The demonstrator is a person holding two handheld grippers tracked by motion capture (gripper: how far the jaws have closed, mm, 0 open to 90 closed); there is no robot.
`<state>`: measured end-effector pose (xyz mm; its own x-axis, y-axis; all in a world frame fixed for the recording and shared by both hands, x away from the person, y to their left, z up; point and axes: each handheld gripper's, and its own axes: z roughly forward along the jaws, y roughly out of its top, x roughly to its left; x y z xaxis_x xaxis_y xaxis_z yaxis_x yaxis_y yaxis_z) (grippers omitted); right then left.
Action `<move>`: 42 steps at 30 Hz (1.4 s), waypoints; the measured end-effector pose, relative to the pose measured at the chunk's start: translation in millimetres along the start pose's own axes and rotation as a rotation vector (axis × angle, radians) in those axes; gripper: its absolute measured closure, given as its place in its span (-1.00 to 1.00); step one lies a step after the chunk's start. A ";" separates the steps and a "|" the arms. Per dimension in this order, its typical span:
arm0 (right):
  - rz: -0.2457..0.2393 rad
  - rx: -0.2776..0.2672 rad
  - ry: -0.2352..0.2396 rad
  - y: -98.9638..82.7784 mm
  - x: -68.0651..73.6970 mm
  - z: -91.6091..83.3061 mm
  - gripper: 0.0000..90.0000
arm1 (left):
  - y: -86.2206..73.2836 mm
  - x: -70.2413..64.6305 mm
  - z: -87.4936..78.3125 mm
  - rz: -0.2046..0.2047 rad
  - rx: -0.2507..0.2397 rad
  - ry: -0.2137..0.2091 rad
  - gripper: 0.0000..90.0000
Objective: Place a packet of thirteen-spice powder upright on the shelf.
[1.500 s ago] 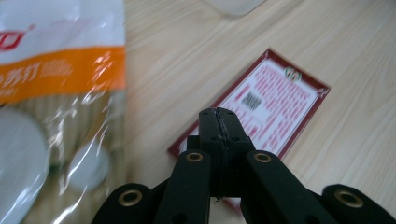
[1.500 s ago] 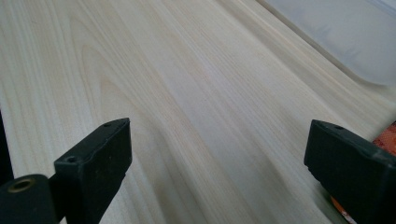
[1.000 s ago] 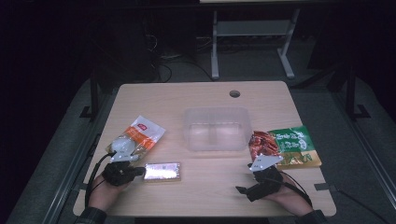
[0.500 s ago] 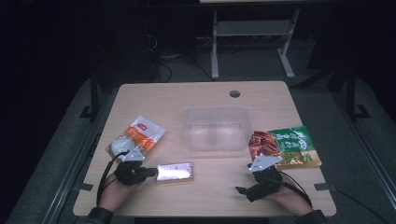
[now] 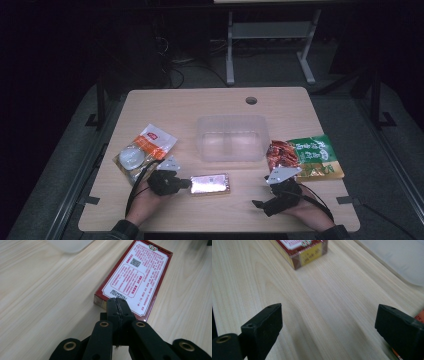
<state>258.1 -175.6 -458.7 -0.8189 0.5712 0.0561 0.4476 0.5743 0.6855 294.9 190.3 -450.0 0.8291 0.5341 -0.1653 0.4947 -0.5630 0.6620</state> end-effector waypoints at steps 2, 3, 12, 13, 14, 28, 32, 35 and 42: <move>-0.001 0.000 0.000 0.0 0.0 -0.3 -0.84 | 5.8 -3.8 7.4 0.005 -0.006 -0.017 0.99; -0.001 -0.001 0.000 -0.1 -0.1 -0.4 -0.84 | 7.9 -4.8 9.5 0.015 0.005 -0.023 0.99; -0.008 -0.002 -0.002 -0.6 -1.1 -1.5 -0.84 | 19.6 -13.4 16.9 0.079 0.019 -0.021 0.95; -0.009 -0.004 -0.002 -0.7 -1.1 -1.4 -0.84 | 20.2 -12.0 14.6 0.092 0.022 -0.026 0.90; -0.009 -0.004 -0.002 -0.7 -1.1 -1.5 -0.84 | 20.2 -12.0 12.0 0.087 0.015 -0.026 0.88; -0.040 0.013 0.020 1.0 -0.1 -0.9 -0.84 | 24.7 -14.4 11.0 0.259 -0.004 -0.081 -0.32; -0.076 0.025 0.051 7.6 -5.2 0.5 -0.72 | 24.1 -13.9 16.5 0.284 0.014 -0.088 -0.47; -0.082 0.020 0.055 14.8 -11.3 3.6 -0.61 | 24.1 -12.7 19.5 0.298 0.017 -0.098 -0.55; -0.077 -0.003 0.096 24.2 -19.2 3.6 0.17 | 29.5 -11.5 28.6 0.319 0.039 -0.116 -0.65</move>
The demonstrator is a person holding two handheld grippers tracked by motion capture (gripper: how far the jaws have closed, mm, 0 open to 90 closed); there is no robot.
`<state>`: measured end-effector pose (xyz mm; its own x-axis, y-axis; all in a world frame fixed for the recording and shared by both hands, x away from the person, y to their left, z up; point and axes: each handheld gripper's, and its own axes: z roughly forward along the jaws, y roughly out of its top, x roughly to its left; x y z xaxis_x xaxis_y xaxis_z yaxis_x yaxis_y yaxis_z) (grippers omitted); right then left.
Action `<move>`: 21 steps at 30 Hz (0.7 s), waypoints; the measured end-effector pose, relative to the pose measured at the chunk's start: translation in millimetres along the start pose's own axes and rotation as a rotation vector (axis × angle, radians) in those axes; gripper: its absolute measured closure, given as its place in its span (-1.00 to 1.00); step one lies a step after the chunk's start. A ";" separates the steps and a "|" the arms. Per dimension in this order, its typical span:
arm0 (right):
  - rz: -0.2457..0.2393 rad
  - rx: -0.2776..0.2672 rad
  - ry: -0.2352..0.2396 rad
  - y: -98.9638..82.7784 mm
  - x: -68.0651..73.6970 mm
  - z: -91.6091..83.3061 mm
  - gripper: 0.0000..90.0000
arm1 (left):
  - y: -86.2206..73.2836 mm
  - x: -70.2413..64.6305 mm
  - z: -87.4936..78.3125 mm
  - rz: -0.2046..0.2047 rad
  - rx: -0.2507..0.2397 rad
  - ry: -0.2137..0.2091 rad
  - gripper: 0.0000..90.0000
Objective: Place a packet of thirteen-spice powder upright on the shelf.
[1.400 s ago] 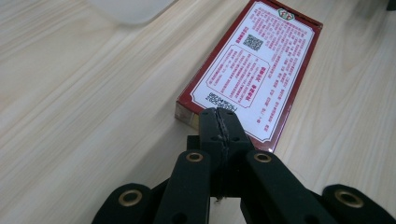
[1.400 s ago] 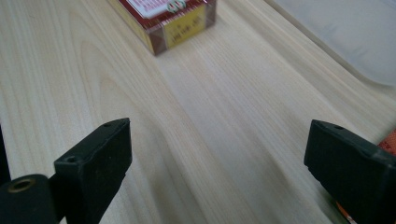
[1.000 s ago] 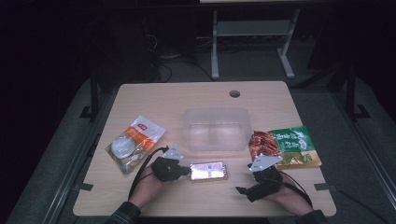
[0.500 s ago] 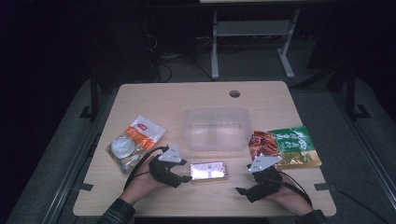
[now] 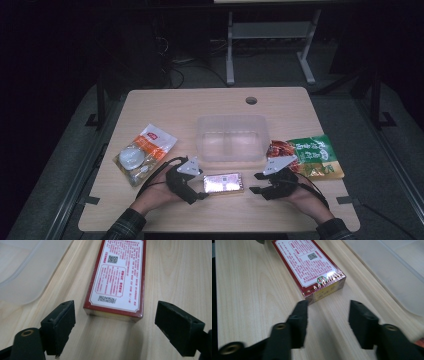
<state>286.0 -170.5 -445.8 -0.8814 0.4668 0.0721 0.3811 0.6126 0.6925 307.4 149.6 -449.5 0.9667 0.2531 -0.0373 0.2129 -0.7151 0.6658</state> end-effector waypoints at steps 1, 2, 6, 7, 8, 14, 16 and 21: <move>-0.008 0.000 0.001 0.7 -1.3 0.8 0.27 | 0.6 0.7 1.5 0.005 0.004 0.000 -0.65; -0.011 0.005 0.006 1.7 -2.5 1.9 0.38 | 1.0 1.1 3.1 0.010 0.007 -0.002 -0.65; -0.044 0.023 0.025 6.5 -6.4 7.7 0.88 | 0.8 4.1 9.1 0.009 0.014 -0.014 -0.65; -0.049 0.022 0.029 7.4 -6.8 8.8 0.93 | 0.7 4.6 9.9 0.015 0.017 -0.007 -0.65; -0.057 0.025 0.025 8.3 -7.4 9.9 0.98 | 0.5 5.1 10.7 0.016 0.021 -0.005 -0.64; -0.053 0.026 0.049 10.7 -11.1 18.2 1.00 | 0.0 5.0 12.7 0.043 0.050 -0.009 -0.47; -0.063 0.032 0.044 10.5 -11.4 19.3 1.00 | -0.2 4.0 14.3 0.050 0.052 -0.009 -0.42; -0.064 0.045 0.041 9.6 -11.2 21.8 1.00 | -0.5 3.6 15.8 0.057 0.059 -0.015 -0.33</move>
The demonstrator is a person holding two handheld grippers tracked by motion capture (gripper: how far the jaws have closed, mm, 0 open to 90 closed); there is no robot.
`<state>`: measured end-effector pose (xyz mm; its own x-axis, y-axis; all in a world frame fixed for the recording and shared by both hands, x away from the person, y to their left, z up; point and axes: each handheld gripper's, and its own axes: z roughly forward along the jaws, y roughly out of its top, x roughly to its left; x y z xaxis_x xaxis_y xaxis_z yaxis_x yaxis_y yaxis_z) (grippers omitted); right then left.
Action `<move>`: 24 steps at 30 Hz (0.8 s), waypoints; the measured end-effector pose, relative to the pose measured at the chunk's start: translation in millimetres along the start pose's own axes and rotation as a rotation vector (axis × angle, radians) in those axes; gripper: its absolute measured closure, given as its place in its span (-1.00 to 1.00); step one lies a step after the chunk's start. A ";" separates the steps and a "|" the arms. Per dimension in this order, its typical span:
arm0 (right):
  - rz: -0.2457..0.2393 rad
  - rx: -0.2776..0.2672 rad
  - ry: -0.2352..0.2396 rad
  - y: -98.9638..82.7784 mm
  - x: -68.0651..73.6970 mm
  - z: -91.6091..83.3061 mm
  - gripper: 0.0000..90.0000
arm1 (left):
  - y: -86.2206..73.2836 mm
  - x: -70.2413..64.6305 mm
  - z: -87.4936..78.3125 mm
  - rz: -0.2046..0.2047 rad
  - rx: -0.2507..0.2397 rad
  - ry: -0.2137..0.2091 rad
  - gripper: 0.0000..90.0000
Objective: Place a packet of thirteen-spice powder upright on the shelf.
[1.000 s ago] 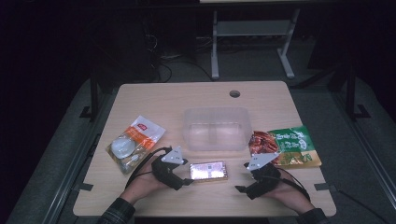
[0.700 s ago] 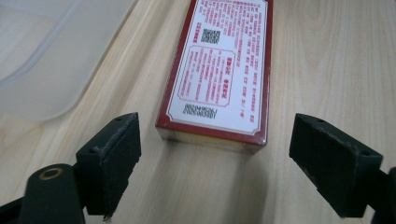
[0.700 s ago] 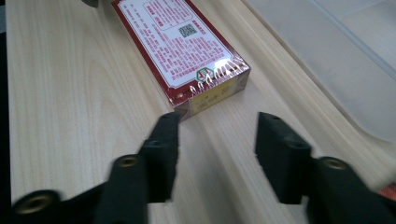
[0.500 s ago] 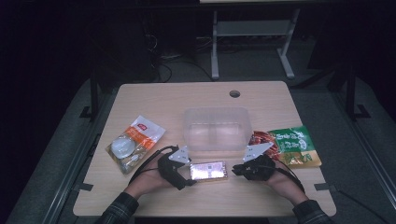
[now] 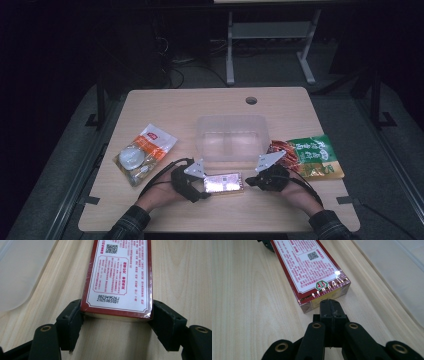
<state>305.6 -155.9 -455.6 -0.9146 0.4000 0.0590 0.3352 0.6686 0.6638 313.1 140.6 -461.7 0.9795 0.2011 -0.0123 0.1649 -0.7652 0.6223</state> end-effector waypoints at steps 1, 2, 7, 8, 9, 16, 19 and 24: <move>0.004 0.001 -0.001 -0.2 0.2 0.4 1.00 | 0.0 0.0 0.0 0.001 -0.001 -0.001 -0.33; -0.001 0.005 -0.002 -0.5 -0.5 1.1 1.00 | 0.0 0.0 0.0 0.001 0.000 -0.001 -0.33; -0.003 0.015 0.002 -1.0 -0.1 3.3 1.00 | 0.1 -0.1 -1.3 0.001 0.000 -0.003 -0.31; -0.006 0.016 0.001 -1.0 -0.1 3.6 1.00 | 0.5 0.1 -2.4 0.006 0.000 -0.003 -0.31; 0.002 0.015 0.005 -0.7 0.9 3.8 1.00 | 0.6 -0.2 -2.7 0.002 -0.006 -0.006 -0.31; 0.005 -0.029 -0.002 2.2 2.1 0.0 1.00 | 1.7 -0.7 -5.1 0.005 -0.022 -0.006 -0.30; -0.012 -0.039 0.005 4.3 1.8 1.5 1.00 | 2.1 -0.7 -6.4 0.009 -0.024 -0.006 -0.30; -0.007 -0.031 0.016 5.6 -0.1 5.5 1.00 | 3.6 -0.7 -11.1 0.009 -0.042 -0.009 -0.30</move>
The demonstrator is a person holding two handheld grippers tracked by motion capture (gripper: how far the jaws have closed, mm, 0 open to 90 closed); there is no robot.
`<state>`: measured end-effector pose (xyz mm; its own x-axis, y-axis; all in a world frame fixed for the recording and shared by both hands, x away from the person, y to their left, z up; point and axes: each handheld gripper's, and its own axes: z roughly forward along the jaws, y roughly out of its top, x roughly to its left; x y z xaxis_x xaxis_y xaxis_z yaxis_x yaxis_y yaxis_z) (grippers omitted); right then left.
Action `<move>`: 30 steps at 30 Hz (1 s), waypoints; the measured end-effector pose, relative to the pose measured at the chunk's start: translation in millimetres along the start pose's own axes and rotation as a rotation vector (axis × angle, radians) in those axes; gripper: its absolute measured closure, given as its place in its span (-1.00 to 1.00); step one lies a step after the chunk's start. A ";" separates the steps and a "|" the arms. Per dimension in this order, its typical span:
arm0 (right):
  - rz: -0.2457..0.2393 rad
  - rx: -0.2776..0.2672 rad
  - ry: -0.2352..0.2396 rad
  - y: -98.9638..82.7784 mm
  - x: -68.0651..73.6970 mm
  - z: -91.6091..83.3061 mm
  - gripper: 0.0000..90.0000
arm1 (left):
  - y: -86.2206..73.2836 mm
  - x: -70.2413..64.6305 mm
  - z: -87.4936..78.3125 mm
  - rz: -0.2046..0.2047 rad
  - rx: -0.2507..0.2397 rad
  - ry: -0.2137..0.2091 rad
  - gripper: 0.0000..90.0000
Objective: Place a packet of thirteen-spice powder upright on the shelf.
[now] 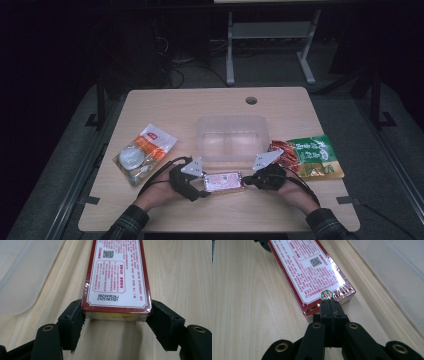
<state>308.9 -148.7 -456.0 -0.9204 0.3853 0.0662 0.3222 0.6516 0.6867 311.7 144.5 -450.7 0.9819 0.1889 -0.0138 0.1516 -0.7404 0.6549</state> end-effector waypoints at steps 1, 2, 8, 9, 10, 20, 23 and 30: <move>-0.001 0.000 0.001 -0.2 -0.2 -0.1 1.00 | 0.5 -0.2 -0.8 -0.001 -0.002 0.001 -0.30; -0.002 0.000 0.001 -0.3 -0.4 0.0 1.00 | 1.1 -0.3 -1.8 -0.002 -0.010 0.002 -0.30; 0.001 0.004 0.008 -0.2 -0.1 0.4 1.00 | 6.5 -2.4 -10.9 0.008 -0.053 0.009 -0.30; 0.003 0.004 0.011 -0.1 0.1 0.4 1.00 | 7.5 -2.2 -12.6 0.011 -0.059 0.009 -0.30; 0.003 0.005 0.011 -0.1 0.1 0.6 1.00 | 8.5 -2.0 -14.0 0.012 -0.065 0.008 -0.30; 0.003 0.013 0.023 1.5 3.1 3.6 1.00 | 21.8 -1.0 -27.8 0.032 -0.161 0.005 -0.31; -0.002 0.016 0.027 1.8 3.6 4.4 1.00 | 27.5 -1.2 -30.0 0.035 -0.191 0.002 -0.31; -0.002 0.014 0.042 4.1 6.5 6.8 1.00 | 38.0 0.2 -32.4 0.040 -0.239 -0.009 -0.30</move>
<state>305.7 -139.1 -457.6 -0.9293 0.3566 0.0958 0.3236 0.6615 0.6766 314.0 137.3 -401.3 0.9877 0.1561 0.0099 0.0824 -0.5729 0.8155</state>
